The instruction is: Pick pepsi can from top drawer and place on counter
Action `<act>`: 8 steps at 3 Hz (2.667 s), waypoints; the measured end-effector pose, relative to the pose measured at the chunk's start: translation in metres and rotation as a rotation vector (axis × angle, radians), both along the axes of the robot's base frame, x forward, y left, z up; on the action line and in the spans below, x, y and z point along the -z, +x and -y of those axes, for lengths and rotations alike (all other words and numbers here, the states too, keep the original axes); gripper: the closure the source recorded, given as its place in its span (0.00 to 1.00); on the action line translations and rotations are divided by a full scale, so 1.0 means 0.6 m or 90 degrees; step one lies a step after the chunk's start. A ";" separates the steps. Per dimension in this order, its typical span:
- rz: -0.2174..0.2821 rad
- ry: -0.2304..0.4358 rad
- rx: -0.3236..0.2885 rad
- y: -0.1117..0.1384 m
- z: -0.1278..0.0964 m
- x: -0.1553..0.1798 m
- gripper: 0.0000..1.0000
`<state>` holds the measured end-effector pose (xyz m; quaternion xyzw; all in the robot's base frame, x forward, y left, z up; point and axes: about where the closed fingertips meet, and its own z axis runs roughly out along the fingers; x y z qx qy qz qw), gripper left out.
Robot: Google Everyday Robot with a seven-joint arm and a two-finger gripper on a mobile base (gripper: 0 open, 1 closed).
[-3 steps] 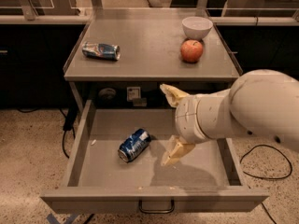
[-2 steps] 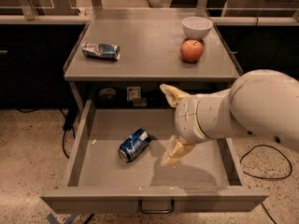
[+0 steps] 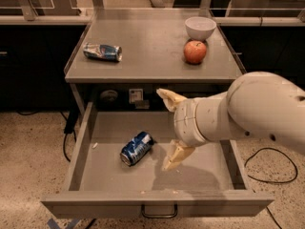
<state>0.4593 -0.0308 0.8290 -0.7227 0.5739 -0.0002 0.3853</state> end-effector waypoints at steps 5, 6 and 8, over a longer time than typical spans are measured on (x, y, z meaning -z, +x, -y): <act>-0.007 -0.097 -0.119 0.107 -0.124 0.211 0.00; -0.025 -0.102 -0.147 0.100 -0.138 0.232 0.00; -0.056 -0.110 -0.195 0.094 -0.167 0.268 0.00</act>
Offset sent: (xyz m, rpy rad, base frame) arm 0.0695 0.0666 -0.0977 -0.0221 -0.0030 0.1613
